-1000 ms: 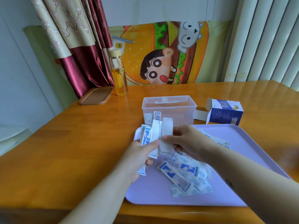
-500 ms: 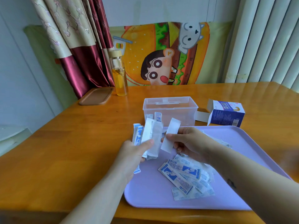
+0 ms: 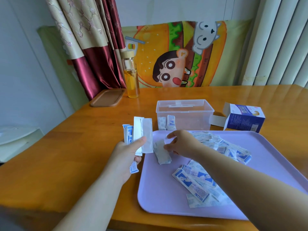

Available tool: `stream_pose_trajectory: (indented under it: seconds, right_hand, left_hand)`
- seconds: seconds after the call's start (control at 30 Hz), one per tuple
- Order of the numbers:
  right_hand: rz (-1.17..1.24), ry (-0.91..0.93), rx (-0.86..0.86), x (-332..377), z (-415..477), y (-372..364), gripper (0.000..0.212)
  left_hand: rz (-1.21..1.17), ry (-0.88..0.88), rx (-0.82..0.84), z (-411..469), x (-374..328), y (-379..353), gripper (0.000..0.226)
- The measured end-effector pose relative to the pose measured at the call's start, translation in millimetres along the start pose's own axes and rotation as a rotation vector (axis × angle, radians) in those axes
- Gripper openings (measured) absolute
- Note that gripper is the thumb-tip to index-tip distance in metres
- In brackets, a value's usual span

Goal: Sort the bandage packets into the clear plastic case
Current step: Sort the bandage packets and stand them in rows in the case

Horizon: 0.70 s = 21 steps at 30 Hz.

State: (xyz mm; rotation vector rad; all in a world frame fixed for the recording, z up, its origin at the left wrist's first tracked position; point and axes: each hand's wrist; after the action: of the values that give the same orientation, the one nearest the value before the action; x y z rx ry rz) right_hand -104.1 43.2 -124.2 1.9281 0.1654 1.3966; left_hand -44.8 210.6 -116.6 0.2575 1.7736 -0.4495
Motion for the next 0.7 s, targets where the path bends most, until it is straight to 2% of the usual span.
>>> stream_pose_trajectory:
  seconds: [0.17,0.27,0.37,0.53,0.63,0.7]
  right_hand:
    - [-0.172,0.111,-0.014,4,-5,2,0.042]
    - [-0.527,0.266,0.127,15,-17,-4,0.054]
    - [-0.723,0.236,0.222,22,-21,-5,0.059]
    - [-0.636,0.299,0.214,22,-21,-2,0.036]
    - [-0.529,0.243,0.227,14,-15,-1,0.034]
    - [-0.538,0.251,0.171,12,-11,-2,0.034]
  left_hand:
    - [-0.002,0.019,-0.003,0,0,0,0.012]
    - [-0.015,0.020,-0.005,2,0,0,0.012]
    - [-0.006,0.016,-0.008,2,-1,3,0.019]
    - [0.004,0.017,-0.012,3,-1,4,0.031]
    - [0.010,0.022,0.003,2,-2,1,0.025]
    - [0.012,0.022,0.008,2,-3,0,0.022]
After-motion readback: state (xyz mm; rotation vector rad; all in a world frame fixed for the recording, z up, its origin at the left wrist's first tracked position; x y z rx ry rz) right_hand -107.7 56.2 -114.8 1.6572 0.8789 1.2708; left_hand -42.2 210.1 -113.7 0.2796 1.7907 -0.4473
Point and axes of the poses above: each hand's wrist, its own z-axis towards the middle knuckle, its own y-axis out of the back of the hand, x = y × z, and after that the axes turned 1 degree about z, right-handed
